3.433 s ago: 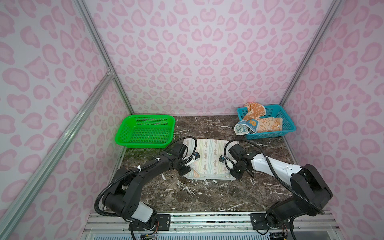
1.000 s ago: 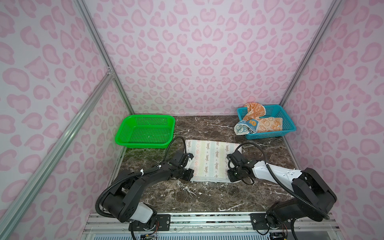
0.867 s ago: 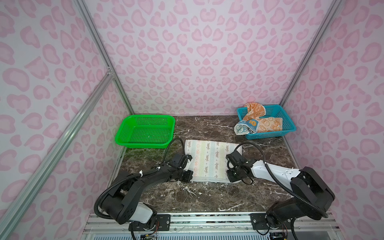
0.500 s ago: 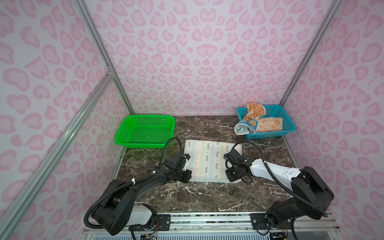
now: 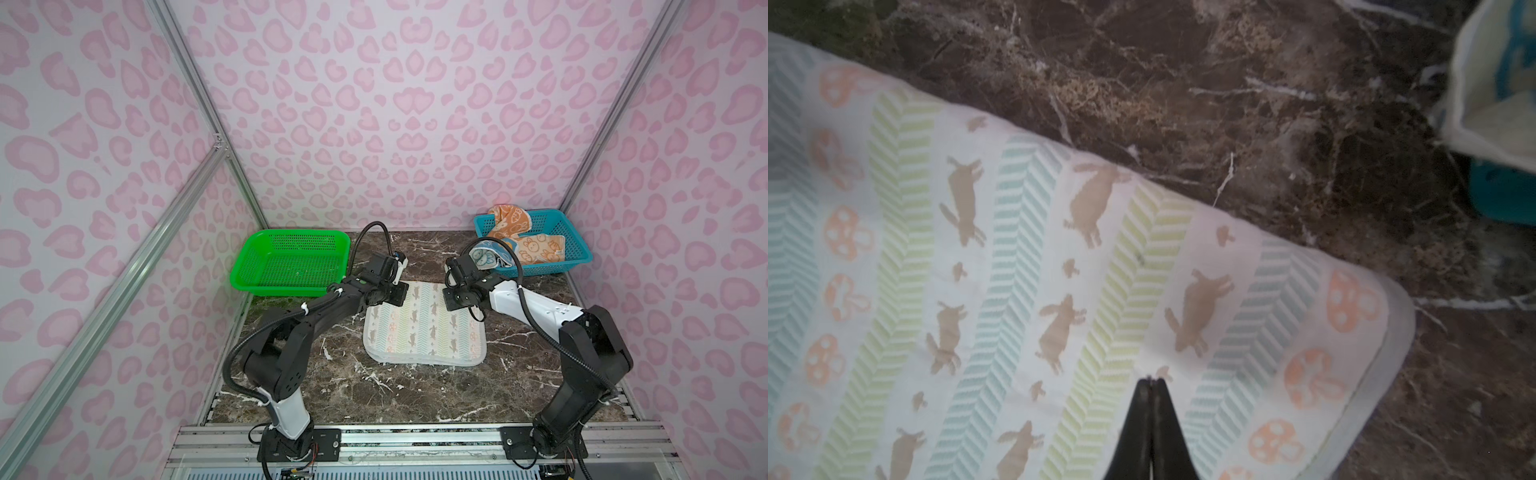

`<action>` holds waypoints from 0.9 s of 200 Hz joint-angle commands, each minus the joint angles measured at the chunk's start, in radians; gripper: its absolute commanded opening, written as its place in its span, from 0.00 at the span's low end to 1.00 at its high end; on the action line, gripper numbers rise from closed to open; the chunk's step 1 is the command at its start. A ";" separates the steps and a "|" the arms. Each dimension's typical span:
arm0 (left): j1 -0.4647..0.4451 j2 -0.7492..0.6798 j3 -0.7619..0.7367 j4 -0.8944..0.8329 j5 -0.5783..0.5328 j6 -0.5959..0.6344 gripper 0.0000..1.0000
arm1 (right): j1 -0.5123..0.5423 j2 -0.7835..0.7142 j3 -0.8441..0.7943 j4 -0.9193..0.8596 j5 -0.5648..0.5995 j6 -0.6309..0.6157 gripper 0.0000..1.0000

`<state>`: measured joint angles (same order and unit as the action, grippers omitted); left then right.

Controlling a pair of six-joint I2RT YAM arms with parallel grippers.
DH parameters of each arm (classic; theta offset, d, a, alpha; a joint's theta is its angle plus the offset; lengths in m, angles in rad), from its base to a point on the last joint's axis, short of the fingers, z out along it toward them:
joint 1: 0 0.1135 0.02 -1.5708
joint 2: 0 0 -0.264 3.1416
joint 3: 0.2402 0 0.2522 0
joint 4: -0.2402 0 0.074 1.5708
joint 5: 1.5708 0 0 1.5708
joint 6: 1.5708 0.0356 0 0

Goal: Fold and stack the towels

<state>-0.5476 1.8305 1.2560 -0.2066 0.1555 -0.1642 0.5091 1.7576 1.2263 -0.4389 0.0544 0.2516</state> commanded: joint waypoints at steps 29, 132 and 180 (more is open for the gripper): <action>0.073 0.203 0.083 0.059 -0.049 -0.086 0.03 | -0.036 0.177 0.094 0.013 0.072 0.056 0.03; 0.163 0.094 -0.152 -0.001 -0.161 -0.116 0.03 | -0.033 0.253 0.086 -0.021 -0.193 -0.107 0.03; 0.163 0.005 -0.165 0.002 -0.126 -0.083 0.03 | -0.036 0.157 0.104 -0.025 -0.177 -0.122 0.06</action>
<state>-0.3874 1.8690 1.0737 -0.1406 0.0322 -0.2714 0.4782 1.9427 1.3121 -0.4458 -0.1265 0.1452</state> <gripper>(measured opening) 0.051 0.055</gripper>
